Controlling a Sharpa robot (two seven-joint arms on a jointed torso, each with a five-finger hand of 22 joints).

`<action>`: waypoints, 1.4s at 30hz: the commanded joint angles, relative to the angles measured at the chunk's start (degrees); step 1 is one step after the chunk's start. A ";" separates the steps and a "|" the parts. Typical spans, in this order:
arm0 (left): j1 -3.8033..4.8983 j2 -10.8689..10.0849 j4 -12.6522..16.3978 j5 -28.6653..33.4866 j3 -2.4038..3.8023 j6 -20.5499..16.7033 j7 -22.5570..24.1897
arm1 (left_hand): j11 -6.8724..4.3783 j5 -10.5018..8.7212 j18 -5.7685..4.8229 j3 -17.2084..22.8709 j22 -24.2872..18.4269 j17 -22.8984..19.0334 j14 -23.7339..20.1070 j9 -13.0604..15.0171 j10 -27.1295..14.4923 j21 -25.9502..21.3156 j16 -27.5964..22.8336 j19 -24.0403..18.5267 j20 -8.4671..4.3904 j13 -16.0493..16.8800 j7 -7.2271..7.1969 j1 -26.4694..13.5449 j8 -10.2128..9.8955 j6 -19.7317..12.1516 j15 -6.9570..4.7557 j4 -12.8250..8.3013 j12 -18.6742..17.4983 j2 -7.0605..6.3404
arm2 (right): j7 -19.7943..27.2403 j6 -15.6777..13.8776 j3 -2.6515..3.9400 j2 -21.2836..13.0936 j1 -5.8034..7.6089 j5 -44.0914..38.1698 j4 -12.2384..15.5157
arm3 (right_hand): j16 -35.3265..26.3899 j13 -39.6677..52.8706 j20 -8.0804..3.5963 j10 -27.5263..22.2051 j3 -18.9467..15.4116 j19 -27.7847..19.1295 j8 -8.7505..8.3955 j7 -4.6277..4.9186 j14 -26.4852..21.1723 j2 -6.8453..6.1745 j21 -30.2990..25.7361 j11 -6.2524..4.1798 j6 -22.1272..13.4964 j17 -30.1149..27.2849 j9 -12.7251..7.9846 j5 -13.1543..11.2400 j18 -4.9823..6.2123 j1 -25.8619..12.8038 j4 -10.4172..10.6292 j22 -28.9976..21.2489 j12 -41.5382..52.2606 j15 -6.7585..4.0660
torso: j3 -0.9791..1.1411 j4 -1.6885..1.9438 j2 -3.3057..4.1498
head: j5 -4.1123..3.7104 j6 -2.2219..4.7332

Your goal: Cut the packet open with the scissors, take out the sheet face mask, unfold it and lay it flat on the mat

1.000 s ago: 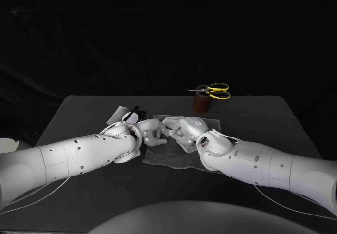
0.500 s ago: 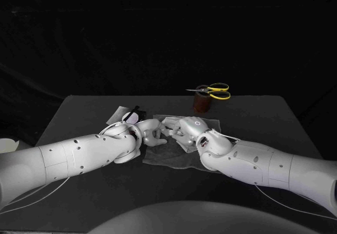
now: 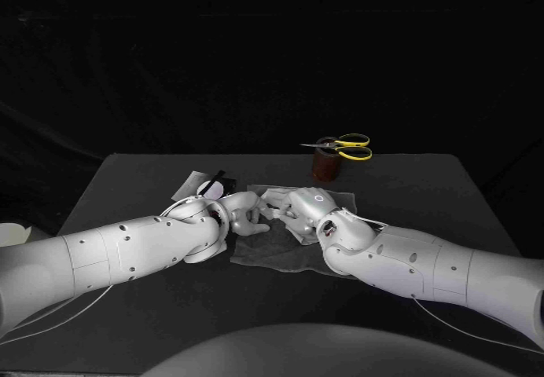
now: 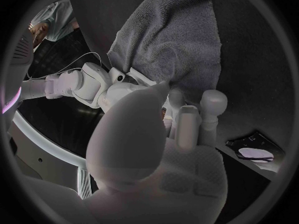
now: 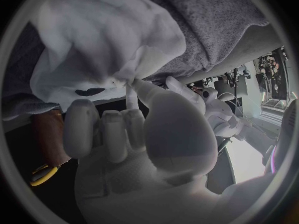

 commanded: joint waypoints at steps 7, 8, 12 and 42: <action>-0.17 -0.06 -0.01 0.17 -0.19 2.04 -0.97 | -0.01 -0.23 -0.02 0.25 0.09 0.08 0.12 0.06 0.22 0.07 0.37 -0.20 -0.09 0.04 0.06 -0.23 -0.19 0.21 0.35 0.06 0.34 -0.27 | 0.74 -1.47 0.00 -0.22 -0.02 -0.54 0.19 | 0.21 12.68 -0.42 4.91 1.36 0.48 1.22 -0.25 7.34 1.04 0.64 -0.60 0.55 14.52 0.94 -0.11 -0.51 0.14 -0.15 9.03 0.96 -2.18 | -0.03 0.03 0.01 | 0.04 0.00; -0.17 -0.06 -0.02 0.17 -0.19 2.05 -0.98 | -0.01 -0.23 -0.02 0.25 0.09 0.08 0.12 0.06 0.22 0.07 0.37 -0.20 -0.09 0.04 0.06 -0.23 -0.19 0.21 0.35 0.06 0.34 -0.27 | 0.79 -1.61 0.00 -0.26 -0.02 -0.48 0.23 | 0.21 12.68 -0.42 4.91 1.36 0.48 1.22 -0.25 7.34 1.04 0.64 -0.60 0.55 14.52 0.94 -0.11 -0.51 0.14 -0.15 9.03 0.96 -2.18 | -0.03 0.03 0.01 | 0.05 0.00; -0.17 -0.09 -0.01 0.17 -0.19 2.11 -1.01 | -0.01 -0.23 -0.02 0.25 0.09 0.08 0.12 0.06 0.22 0.07 0.37 -0.20 -0.09 0.04 0.06 -0.23 -0.19 0.21 0.35 0.06 0.34 -0.27 | 0.99 -2.67 0.01 -0.49 -0.02 -0.17 0.45 | 0.21 12.79 -0.48 4.97 1.73 0.59 1.48 -0.31 7.34 1.10 0.83 -0.66 0.57 14.52 1.15 -0.11 -0.56 0.07 -0.20 9.13 1.14 -2.23 | -0.02 0.01 0.01 | 0.07 0.00; -0.17 -0.27 -0.10 0.17 -0.27 2.78 -1.46 | 0.00 -0.23 -0.02 0.47 0.12 0.10 0.12 0.04 0.44 0.09 0.39 -0.21 -0.06 0.35 0.05 -0.25 -0.30 0.34 0.36 -0.04 0.61 -0.29 | 2.00 -4.49 0.45 -3.21 0.50 11.75 3.17 | 0.27 12.88 -0.63 5.05 2.95 0.61 2.22 -0.36 7.36 1.56 0.79 -0.73 0.48 14.58 1.75 -0.11 -0.56 -0.50 0.01 9.20 1.29 -2.33 | -0.01 -0.02 0.00 | 0.12 0.00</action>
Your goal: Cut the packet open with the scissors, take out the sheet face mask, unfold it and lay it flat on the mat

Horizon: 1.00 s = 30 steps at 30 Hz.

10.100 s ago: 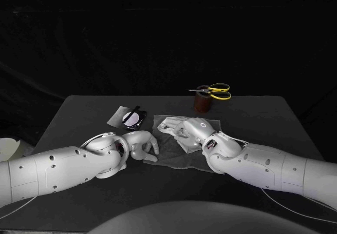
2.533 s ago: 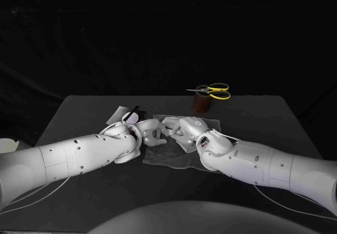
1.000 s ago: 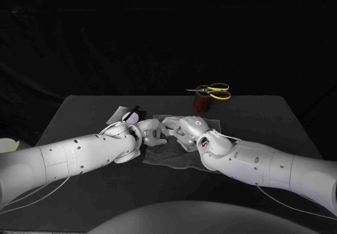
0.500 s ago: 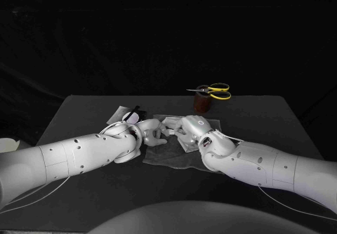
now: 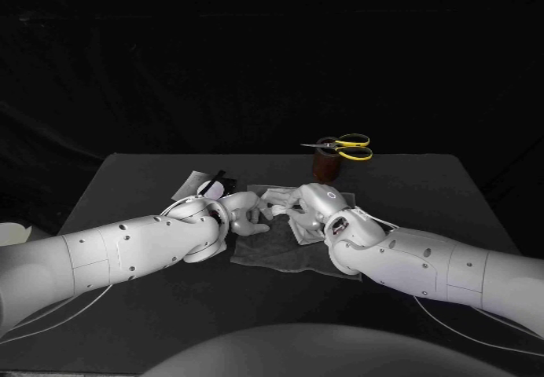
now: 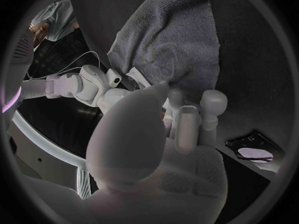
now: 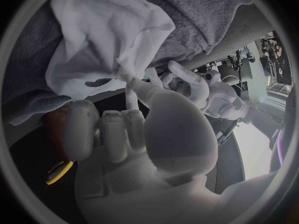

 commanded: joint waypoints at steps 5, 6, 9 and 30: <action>-0.25 -0.13 -0.16 0.09 -0.28 2.32 -1.34 | 0.00 -0.23 -0.04 0.39 0.18 0.03 0.10 0.03 0.46 0.16 0.15 -0.12 -0.05 0.09 0.13 -0.26 -0.13 0.06 0.36 0.08 0.28 -0.31 | 0.79 0.38 0.15 -0.48 0.36 4.62 0.61 | 0.06 12.75 -0.13 5.11 0.30 -0.04 1.39 0.05 7.53 0.52 -0.43 -0.45 0.41 14.51 1.73 0.16 -0.45 -0.13 -0.10 9.09 -0.09 -2.13 | 0.01 -0.03 0.00 | 0.00 0.00; -0.25 -0.13 -0.16 0.09 -0.28 2.29 -1.32 | 0.00 -0.23 -0.04 0.39 0.18 0.03 0.10 0.03 0.46 0.16 0.15 -0.12 -0.05 0.09 0.13 -0.26 -0.13 0.06 0.36 0.08 0.28 -0.31 | 0.94 0.66 0.16 -0.52 0.42 4.94 0.64 | 0.06 12.75 -0.13 5.11 0.30 -0.04 1.39 0.05 7.53 0.52 -0.43 -0.45 0.41 14.51 1.73 0.16 -0.45 -0.13 -0.10 9.09 -0.09 -2.13 | 0.01 -0.04 0.01 | -0.01 0.00; -0.25 -0.17 -0.05 0.18 -0.29 1.81 -0.85 | 0.00 -0.23 -0.04 0.39 0.18 0.03 0.10 0.03 0.46 0.16 0.15 -0.12 -0.05 0.09 0.13 -0.26 -0.13 0.06 0.36 0.08 0.28 -0.31 | 1.36 1.78 0.18 -0.47 0.56 5.72 0.65 | 0.03 12.70 -0.14 5.09 0.38 -0.08 1.42 0.06 7.52 0.44 -0.52 -0.45 0.32 14.48 1.78 0.16 -0.44 -0.16 -0.16 9.06 -0.17 -2.13 | 0.00 -0.02 0.00 | -0.06 0.00; -0.32 -2.80 3.91 4.50 -0.24 -13.00 15.96 | -0.06 -0.22 -0.15 4.54 0.89 0.80 0.57 0.35 -0.28 0.76 0.43 0.41 -0.20 -1.80 -0.16 -0.05 0.24 3.50 0.24 -1.94 -0.73 -0.97 | 1.86 6.25 0.14 0.81 0.86 6.57 -0.88 | 0.02 12.55 -0.16 5.02 0.60 -0.26 1.51 0.08 7.52 0.34 -0.88 -0.43 0.14 14.46 1.88 0.15 -0.36 -0.16 -0.31 8.93 -0.44 -2.12 | -0.04 0.02 0.05 | -0.34 0.00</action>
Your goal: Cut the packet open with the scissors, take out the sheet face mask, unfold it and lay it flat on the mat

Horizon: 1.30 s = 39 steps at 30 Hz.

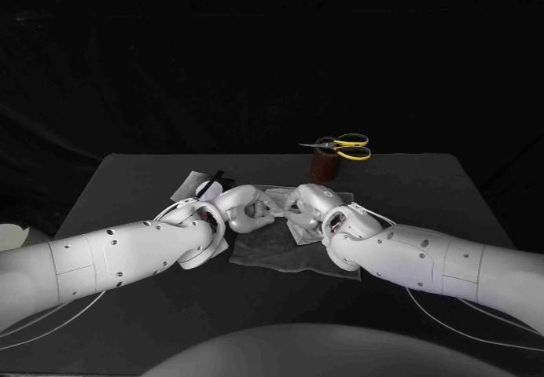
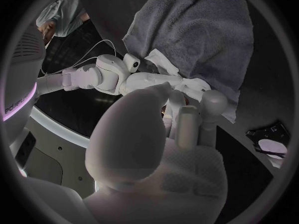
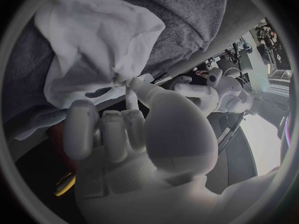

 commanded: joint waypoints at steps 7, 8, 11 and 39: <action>-0.02 0.30 -0.13 -0.33 0.04 -1.49 -0.63 | 0.39 -0.24 -0.21 0.98 0.42 0.45 0.48 -0.31 0.18 0.46 0.47 0.60 -0.07 -0.11 0.42 -1.07 -1.06 -0.46 0.25 -0.08 -0.21 -0.72 | 0.62 0.37 0.03 0.05 0.05 -0.25 0.24 | 0.40 12.58 -0.17 4.90 0.29 -0.24 1.50 0.08 7.52 0.37 -0.22 -0.31 0.41 14.51 1.86 0.15 -0.35 -0.15 0.00 8.92 -0.36 -2.12 | 0.11 -0.05 -0.02 | 0.20 0.00; -0.02 0.42 -0.29 -0.57 0.04 -0.94 -1.39 | 0.39 -0.24 -0.22 1.02 0.46 0.47 0.49 -0.33 0.25 0.49 0.48 0.63 -0.06 -0.04 0.43 -1.12 -1.10 -0.50 0.25 -0.08 -0.18 -0.73 | 0.62 0.32 0.03 0.05 0.05 -0.26 0.25 | 0.40 12.58 -0.17 4.90 0.29 -0.24 1.50 0.08 7.52 0.37 -0.22 -0.31 0.41 14.51 1.86 0.15 -0.35 -0.15 0.00 8.92 -0.36 -2.12 | 0.11 -0.08 -0.02 | 0.21 0.00; -0.02 0.79 -0.73 -1.22 0.03 0.72 -3.45 | 0.44 -0.24 -0.20 1.16 0.42 0.31 0.43 -0.39 0.37 0.47 0.44 0.61 -0.01 -0.01 0.47 -1.53 -1.32 -0.61 0.30 0.01 -0.14 -0.79 | 0.63 0.22 0.03 0.04 0.05 -0.28 0.24 | 0.40 12.58 -0.17 4.90 0.29 -0.24 1.50 0.08 7.52 0.37 -0.22 -0.31 0.41 14.51 1.86 0.15 -0.35 -0.15 0.00 8.92 -0.36 -2.12 | 0.12 -0.12 -0.02 | 0.15 0.00; -0.08 3.99 -5.18 -2.89 0.06 6.07 -7.69 | 0.50 -0.23 -0.35 3.96 1.16 0.72 0.66 -0.38 0.62 1.03 0.57 1.21 0.08 0.34 0.52 -1.31 -1.69 0.42 0.35 -1.40 -0.01 -0.30 | 0.62 0.09 0.03 -0.04 0.02 -0.28 0.38 | 0.38 12.55 -0.18 4.88 0.48 -0.26 1.64 0.12 7.51 0.35 -0.26 -0.28 0.32 14.49 1.98 0.15 -0.35 -0.28 -0.04 8.92 -0.42 -2.11 | 0.09 -0.06 -0.03 | -0.02 0.00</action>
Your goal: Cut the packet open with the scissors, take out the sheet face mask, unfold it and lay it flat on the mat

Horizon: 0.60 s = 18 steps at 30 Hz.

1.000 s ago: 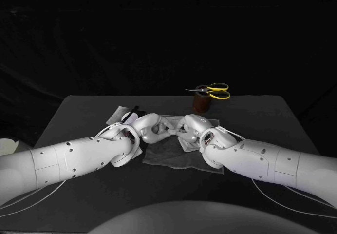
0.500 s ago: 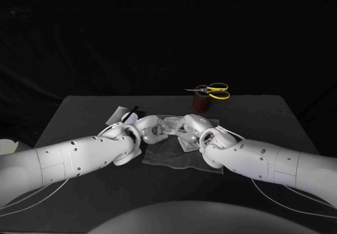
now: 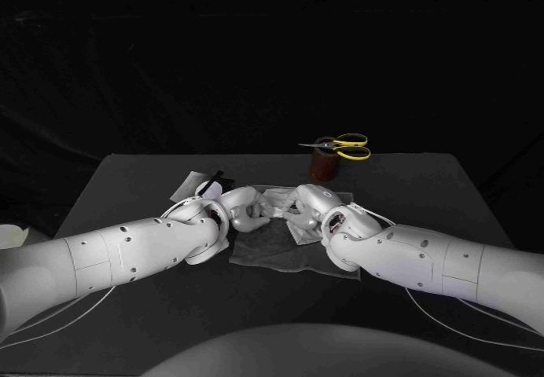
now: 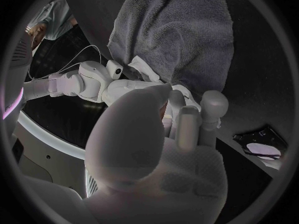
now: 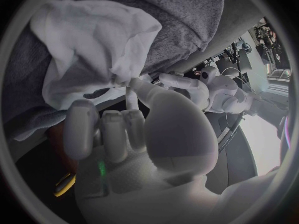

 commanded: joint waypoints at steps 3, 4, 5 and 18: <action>0.01 0.42 -0.38 -0.54 0.05 3.82 -0.65 | 0.15 -0.24 -0.35 0.59 0.13 0.22 0.44 -0.06 0.21 0.30 0.36 0.35 0.09 -0.02 0.15 -0.26 -0.50 0.53 0.18 0.07 0.02 -0.02 | 0.48 -0.30 0.03 -0.01 0.02 -0.17 0.11 | 0.22 12.44 -0.27 4.91 0.41 -0.23 1.04 -0.03 7.48 0.70 -0.36 -0.35 0.20 14.40 2.03 0.36 -0.31 -0.01 0.12 8.87 -0.47 -2.10 | 0.07 0.02 -0.01 | 0.03 0.00; 0.01 0.45 -0.46 -0.62 0.05 4.37 -0.96 | 0.16 -0.24 -0.33 0.64 0.05 0.20 0.42 -0.06 0.18 0.25 0.36 0.29 0.10 -0.07 0.15 -0.40 -0.52 0.56 0.19 0.10 0.01 -0.03 | 0.53 -0.41 0.03 -0.02 0.02 -0.11 0.12 | 0.22 12.44 -0.27 4.91 0.41 -0.23 1.04 -0.03 7.48 0.70 -0.36 -0.35 0.20 14.40 2.03 0.36 -0.31 -0.01 0.12 8.87 -0.47 -2.10 | 0.09 0.03 -0.01 | 0.02 0.00; 0.01 0.47 -0.53 -0.69 0.05 4.82 -1.23 | 0.17 -0.24 -0.34 0.69 0.07 0.15 0.40 -0.07 0.10 0.27 0.35 0.29 0.11 -0.20 0.16 -0.56 -0.55 0.59 0.20 0.13 -0.04 -0.06 | 0.58 -0.51 0.03 -0.02 0.02 -0.05 0.14 | 0.20 12.39 -0.27 4.89 0.44 -0.28 1.08 0.00 7.47 0.64 -0.47 -0.33 0.12 14.38 2.07 0.36 -0.29 -0.14 0.14 8.84 -0.56 -2.10 | 0.09 0.03 -0.01 | 0.00 0.00; 0.01 1.08 -1.85 -1.47 0.04 8.59 -4.29 | 0.23 -0.25 -0.25 0.98 -0.30 -0.32 0.16 -0.19 -0.30 -0.01 0.21 -0.09 0.19 -0.69 0.23 -1.52 -1.00 0.31 0.27 0.25 -0.22 -0.27 | 1.01 -1.08 0.04 -0.24 0.03 0.53 0.58 | -0.13 11.89 -0.25 4.66 0.52 -0.63 1.22 0.05 7.37 0.09 -1.18 -0.27 -0.55 14.05 2.33 0.35 -0.14 -0.76 0.12 8.60 -1.47 -2.04 | 0.06 0.00 -0.02 | 0.01 0.00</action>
